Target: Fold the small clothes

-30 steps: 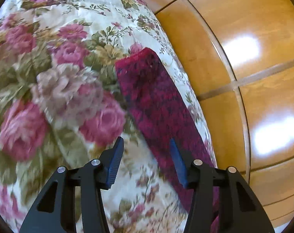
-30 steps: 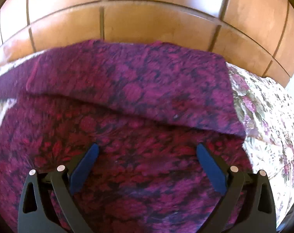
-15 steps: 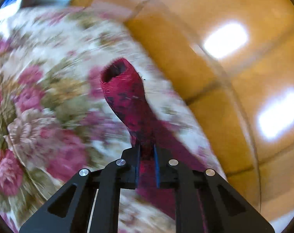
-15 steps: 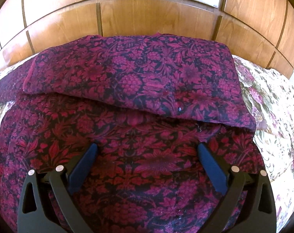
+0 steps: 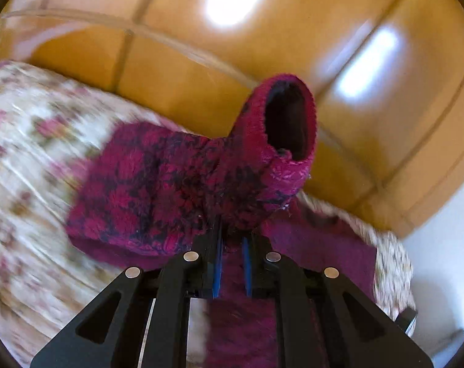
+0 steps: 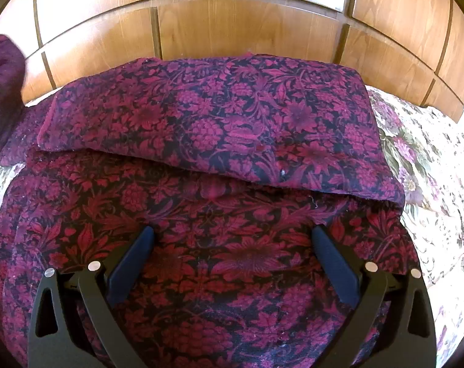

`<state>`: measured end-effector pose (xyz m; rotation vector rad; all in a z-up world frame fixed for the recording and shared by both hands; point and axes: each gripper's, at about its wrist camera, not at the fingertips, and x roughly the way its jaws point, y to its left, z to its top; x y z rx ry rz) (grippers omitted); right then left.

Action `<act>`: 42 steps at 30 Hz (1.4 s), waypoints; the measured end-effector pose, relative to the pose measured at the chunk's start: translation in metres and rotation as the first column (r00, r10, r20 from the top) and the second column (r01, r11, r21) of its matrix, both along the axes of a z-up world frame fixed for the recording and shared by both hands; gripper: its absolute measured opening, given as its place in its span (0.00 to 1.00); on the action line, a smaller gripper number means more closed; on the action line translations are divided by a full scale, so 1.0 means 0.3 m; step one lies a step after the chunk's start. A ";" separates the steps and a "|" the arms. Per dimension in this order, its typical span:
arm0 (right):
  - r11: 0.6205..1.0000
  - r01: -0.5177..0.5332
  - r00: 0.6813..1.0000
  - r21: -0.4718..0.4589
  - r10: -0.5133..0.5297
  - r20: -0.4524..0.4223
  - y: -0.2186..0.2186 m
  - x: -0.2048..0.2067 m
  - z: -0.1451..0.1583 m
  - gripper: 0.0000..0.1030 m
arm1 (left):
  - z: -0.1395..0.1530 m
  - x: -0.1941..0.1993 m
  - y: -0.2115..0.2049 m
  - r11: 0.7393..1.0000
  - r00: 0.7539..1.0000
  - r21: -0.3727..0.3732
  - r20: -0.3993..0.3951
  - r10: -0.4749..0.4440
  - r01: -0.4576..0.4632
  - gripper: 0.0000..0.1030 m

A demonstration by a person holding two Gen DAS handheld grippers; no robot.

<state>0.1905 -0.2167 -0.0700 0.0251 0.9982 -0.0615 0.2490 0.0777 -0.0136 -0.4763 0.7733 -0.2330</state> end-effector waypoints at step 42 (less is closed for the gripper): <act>0.930 -0.252 0.962 0.267 0.210 0.176 0.319 0.289 0.361 0.09 | -0.252 -0.400 -0.127 0.995 0.991 0.056 -0.109 -0.075 0.082 0.70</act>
